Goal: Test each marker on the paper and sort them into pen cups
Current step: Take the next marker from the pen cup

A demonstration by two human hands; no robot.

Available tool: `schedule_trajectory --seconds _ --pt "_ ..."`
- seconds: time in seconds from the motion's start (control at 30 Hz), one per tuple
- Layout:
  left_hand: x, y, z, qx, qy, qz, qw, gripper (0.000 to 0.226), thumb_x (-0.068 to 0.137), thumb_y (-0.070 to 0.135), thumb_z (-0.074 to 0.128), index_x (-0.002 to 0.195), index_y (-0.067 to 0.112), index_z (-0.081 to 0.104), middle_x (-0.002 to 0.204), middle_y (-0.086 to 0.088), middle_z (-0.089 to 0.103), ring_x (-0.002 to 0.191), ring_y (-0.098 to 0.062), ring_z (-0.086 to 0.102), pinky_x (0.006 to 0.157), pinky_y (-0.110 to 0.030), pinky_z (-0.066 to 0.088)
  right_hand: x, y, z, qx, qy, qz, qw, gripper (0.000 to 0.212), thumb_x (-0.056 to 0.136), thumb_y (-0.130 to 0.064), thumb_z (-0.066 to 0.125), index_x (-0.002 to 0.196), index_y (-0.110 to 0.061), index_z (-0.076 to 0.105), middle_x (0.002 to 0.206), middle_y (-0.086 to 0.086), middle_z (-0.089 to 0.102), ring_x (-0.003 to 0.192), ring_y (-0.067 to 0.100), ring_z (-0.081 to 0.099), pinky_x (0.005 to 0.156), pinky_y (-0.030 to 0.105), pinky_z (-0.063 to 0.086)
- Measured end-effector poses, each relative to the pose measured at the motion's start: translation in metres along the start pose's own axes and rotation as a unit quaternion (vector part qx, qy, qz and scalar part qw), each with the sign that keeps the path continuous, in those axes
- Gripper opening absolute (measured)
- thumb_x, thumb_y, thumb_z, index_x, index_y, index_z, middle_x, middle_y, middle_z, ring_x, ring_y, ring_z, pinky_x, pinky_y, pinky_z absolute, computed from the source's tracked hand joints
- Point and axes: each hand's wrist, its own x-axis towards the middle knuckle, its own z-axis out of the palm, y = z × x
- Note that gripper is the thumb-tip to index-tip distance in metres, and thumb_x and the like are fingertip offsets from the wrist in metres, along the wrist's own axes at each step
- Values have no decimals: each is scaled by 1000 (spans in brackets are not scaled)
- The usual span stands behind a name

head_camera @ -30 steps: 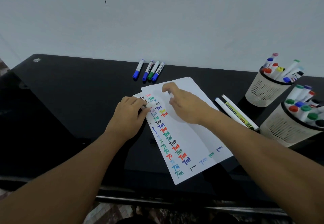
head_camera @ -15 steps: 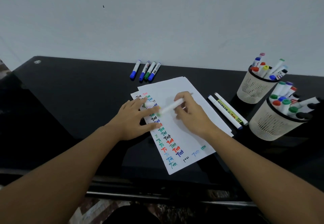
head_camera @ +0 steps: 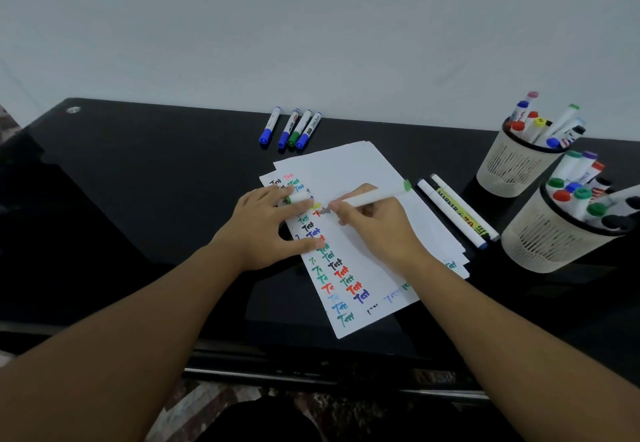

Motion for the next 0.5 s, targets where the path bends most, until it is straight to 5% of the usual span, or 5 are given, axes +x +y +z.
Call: schedule_trajectory --seconds 0.1,0.37,0.5 --pt "-1 0 0 -3 -3 -2 1000 96 68 102 27 151 54 33 166 10 22 153 -15 11 125 -49 9 -4 4 0 23 -4 -10 1000 13 91 -39 78 94 -29 72 91 -3 73 89 24 69 83 48 59" --pt "-1 0 -1 -8 7 0 1000 97 66 102 28 150 53 36 165 11 24 153 -16 13 125 -48 10 -6 2 4 -27 -36 -23 999 11 97 -36 70 101 -27 65 80 -11 67 68 1 60 64 22 50" --pt "-1 1 -1 -11 8 -1 1000 100 65 103 28 149 52 38 165 10 25 152 -16 14 125 -49 12 -6 1 5 -18 -35 -2 999 7 102 -32 64 102 -26 67 88 -6 71 79 5 65 79 30 55"
